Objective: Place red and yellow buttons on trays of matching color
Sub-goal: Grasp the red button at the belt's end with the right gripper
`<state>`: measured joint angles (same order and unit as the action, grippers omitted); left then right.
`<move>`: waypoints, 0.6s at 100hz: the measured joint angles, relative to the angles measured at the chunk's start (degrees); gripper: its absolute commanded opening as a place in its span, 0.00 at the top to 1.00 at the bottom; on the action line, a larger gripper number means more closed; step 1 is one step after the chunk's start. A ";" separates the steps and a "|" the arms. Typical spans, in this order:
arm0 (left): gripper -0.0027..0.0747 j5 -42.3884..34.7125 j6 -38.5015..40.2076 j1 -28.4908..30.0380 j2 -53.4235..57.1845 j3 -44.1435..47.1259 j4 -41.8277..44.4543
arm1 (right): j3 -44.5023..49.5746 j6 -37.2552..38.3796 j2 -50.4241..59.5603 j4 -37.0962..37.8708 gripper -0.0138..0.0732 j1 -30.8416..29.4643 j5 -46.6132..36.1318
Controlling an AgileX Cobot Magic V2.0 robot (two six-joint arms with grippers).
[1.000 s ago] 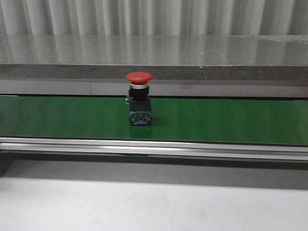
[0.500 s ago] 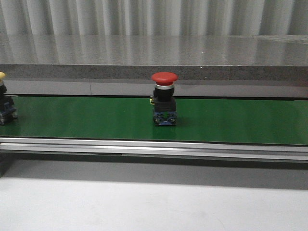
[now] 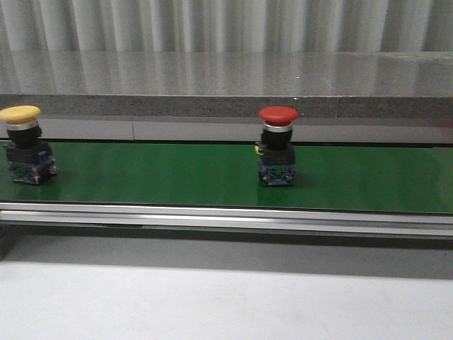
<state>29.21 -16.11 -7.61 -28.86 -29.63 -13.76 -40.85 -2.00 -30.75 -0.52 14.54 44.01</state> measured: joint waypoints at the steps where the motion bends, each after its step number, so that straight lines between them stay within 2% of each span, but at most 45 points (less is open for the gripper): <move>1: 0.99 0.00 0.00 0.00 0.00 0.00 0.00 | -0.60 0.00 -1.14 0.11 0.54 0.16 0.36; 9: 0.99 0.00 0.00 0.00 0.00 0.00 0.00 | -3.73 0.00 -7.29 0.10 0.29 1.96 1.73; 20: 0.99 0.00 0.00 0.00 0.00 0.00 0.00 | -7.78 0.00 -15.44 -0.67 0.07 3.59 3.09; 29: 0.99 0.00 0.00 0.00 0.00 0.00 0.00 | -10.73 0.11 -21.74 -1.72 0.10 4.33 4.16; 60: 0.99 0.00 0.00 0.00 0.00 0.00 0.00 | -19.54 0.22 -41.10 -5.95 0.10 4.59 9.57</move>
<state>29.21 -16.11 -7.61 -28.86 -29.63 -13.76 -60.39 -1.78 -71.86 -6.48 19.13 53.57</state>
